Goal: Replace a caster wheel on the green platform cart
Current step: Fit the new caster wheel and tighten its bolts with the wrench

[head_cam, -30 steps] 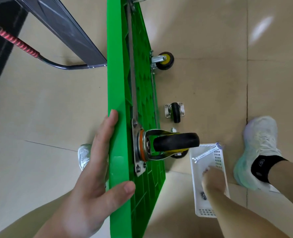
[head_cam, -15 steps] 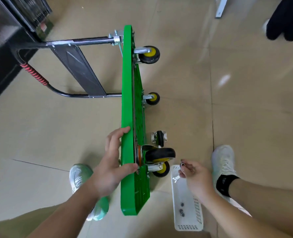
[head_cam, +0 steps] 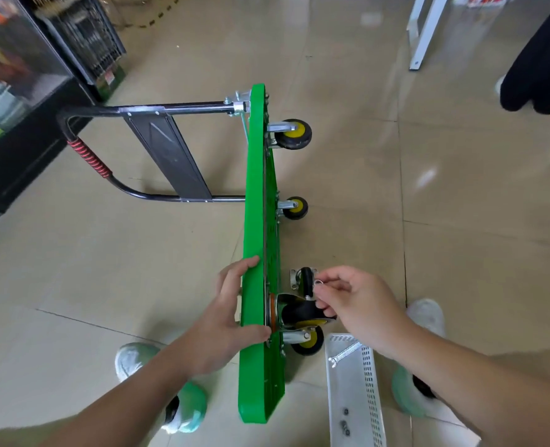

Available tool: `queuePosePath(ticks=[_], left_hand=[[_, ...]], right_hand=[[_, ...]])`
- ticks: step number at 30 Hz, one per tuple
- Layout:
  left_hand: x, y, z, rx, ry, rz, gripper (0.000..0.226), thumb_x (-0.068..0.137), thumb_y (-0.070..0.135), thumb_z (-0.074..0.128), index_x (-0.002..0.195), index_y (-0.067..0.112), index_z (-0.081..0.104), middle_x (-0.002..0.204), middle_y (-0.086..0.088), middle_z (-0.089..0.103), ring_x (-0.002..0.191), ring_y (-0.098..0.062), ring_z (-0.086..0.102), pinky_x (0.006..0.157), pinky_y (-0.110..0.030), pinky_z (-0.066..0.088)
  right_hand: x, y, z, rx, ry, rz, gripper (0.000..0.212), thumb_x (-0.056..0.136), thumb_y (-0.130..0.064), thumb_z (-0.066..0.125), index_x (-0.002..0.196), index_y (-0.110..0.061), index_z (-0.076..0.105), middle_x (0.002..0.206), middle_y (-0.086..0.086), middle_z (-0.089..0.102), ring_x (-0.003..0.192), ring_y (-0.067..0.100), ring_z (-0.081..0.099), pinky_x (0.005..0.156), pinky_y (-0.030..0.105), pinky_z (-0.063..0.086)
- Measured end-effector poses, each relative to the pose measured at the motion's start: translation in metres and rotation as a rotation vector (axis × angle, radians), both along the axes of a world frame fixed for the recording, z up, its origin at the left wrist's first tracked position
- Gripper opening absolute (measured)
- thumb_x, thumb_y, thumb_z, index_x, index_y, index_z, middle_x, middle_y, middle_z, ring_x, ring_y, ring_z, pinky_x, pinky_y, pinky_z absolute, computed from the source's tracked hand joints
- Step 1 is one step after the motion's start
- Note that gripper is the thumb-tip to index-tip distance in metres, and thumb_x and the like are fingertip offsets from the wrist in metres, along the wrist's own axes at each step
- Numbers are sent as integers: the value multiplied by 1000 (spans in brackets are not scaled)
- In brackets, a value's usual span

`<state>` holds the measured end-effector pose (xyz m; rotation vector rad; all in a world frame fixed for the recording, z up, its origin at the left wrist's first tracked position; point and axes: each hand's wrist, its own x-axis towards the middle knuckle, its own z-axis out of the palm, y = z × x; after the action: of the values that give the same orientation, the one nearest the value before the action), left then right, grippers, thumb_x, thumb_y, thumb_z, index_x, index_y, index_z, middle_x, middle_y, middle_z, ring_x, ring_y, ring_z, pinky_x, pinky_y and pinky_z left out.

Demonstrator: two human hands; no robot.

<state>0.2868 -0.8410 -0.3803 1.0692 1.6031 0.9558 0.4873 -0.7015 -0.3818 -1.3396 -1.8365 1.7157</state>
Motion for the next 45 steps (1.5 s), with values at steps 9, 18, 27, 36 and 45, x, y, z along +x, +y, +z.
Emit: queuePosePath(ticks=[9, 18, 27, 36, 45], left_hand=[[4, 5, 1, -4, 41, 20, 92, 71, 18, 73, 135, 64, 27, 136, 32, 26, 112, 8, 52, 85, -28, 59], [4, 7, 2, 7, 41, 2, 95, 70, 16, 72, 142, 53, 24, 137, 28, 24, 108, 6, 54, 80, -20, 55], [2, 5, -1, 9, 61, -15, 96, 71, 22, 74, 145, 53, 21, 141, 31, 21, 121, 21, 38, 89, -2, 40], [0, 4, -1, 12, 93, -42, 97, 73, 26, 73, 146, 56, 17, 143, 31, 19, 124, 18, 39, 93, -5, 42], [1, 4, 0, 9, 88, -50, 97, 74, 25, 73, 147, 56, 17, 143, 29, 18, 121, 11, 44, 93, -16, 51]], right_hand=[[-39, 0, -19, 132, 56, 70, 14, 90, -24, 75, 91, -38, 71, 82, -15, 74, 76, -4, 66, 70, 7, 48], [-54, 2, -36, 85, 46, 157, 15, 87, -22, 76, 99, -30, 73, 86, -9, 75, 82, 3, 70, 79, 20, 56], [-58, -1, -38, 39, 62, 148, 20, 84, -15, 80, 95, -29, 71, 84, -11, 76, 83, 4, 72, 83, 24, 57], [-59, 0, -43, 62, 104, 145, 19, 85, -14, 78, 92, -30, 73, 86, -9, 76, 84, 12, 72, 81, 28, 58], [-57, 0, -39, 285, -43, 244, 16, 97, -37, 63, 95, -31, 78, 80, -12, 74, 74, 7, 68, 69, 29, 54]])
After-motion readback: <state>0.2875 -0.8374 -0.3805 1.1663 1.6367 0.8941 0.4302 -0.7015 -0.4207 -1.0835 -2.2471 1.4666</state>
